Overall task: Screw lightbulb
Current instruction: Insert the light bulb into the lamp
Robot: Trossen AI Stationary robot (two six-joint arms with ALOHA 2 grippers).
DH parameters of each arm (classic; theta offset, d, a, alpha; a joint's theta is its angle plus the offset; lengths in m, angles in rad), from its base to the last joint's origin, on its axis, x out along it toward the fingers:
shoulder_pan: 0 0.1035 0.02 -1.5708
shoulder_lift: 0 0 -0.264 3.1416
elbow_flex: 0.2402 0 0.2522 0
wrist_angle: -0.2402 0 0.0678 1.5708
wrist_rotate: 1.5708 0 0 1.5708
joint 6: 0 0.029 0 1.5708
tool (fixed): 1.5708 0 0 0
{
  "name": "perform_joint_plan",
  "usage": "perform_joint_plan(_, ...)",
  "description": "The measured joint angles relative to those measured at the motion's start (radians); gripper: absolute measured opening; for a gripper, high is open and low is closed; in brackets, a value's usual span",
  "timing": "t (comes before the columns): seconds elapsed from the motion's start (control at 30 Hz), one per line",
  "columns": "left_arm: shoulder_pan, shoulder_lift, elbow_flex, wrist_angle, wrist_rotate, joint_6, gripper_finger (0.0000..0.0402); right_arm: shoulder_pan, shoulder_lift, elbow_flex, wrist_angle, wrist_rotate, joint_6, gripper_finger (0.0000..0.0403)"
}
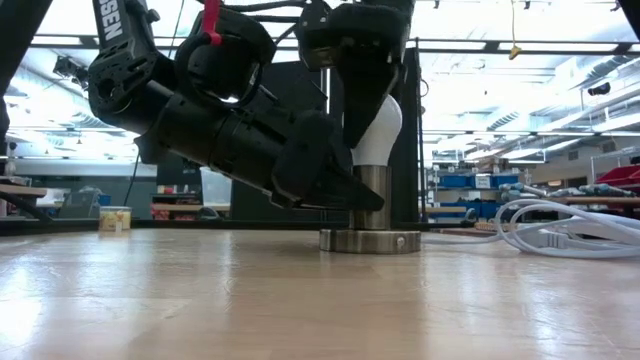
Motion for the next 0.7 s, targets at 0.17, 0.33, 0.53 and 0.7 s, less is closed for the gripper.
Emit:
perform_joint_plan(0.17,0.0,0.0,0.0,0.0,0.0,-0.008,0.0184,-0.006,0.0,0.0,-0.005,0.0,0.177,0.0273)
perform_joint_plan(0.33,-0.004,0.0,0.0,0.002,0.003,-0.012,0.0184,-0.016,0.0,0.0,-0.018,-0.009,0.324,0.0278)
perform_joint_plan(0.53,-0.004,0.0,0.0,0.008,0.003,-0.012,0.0184,-0.033,0.0,0.0,-0.024,-0.057,0.427,0.0277)
perform_joint_plan(0.7,-0.005,0.0,0.0,0.009,0.002,-0.013,0.0184,-0.043,0.0,0.0,-0.023,-0.078,0.432,0.0284)
